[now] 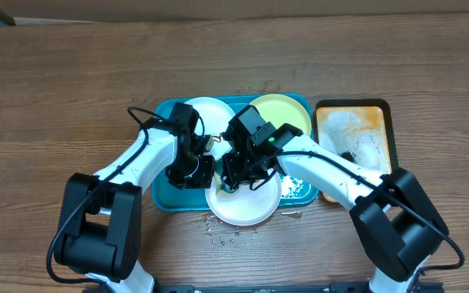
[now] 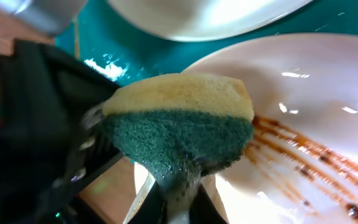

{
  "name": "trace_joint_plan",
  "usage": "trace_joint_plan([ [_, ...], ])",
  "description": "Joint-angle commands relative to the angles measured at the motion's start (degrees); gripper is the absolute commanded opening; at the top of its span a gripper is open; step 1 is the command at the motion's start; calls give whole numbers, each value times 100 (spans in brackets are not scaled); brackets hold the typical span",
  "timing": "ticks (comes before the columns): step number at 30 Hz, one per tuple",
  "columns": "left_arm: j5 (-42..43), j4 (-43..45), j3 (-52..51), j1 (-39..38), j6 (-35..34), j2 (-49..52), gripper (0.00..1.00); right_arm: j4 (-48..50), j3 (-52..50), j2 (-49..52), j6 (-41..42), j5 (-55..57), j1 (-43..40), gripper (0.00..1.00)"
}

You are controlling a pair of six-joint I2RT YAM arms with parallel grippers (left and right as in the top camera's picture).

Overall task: Clean dirty plates on tray and stack at the side
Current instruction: 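Scrub the held white plate with the sponge in the right gripper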

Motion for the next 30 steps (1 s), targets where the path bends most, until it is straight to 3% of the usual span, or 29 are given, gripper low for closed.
trace_joint_plan([
  [1, -101, 24, 85, -48, -105, 85, 4, 57, -4, 249, 103, 116, -11, 4],
  [10, -103, 26, 85, -48, -105, 85, 4, 221, -4, 682, 125, -70, 11, 4],
  [18, -107, -13, 85, -48, -103, 85, 4, -487, -4, 719, 979, 1661, -22, 4],
  [30, -125, -42, 85, -48, -103, 85, 4, -1357, 0, 717, 977, 2855, -98, 4],
])
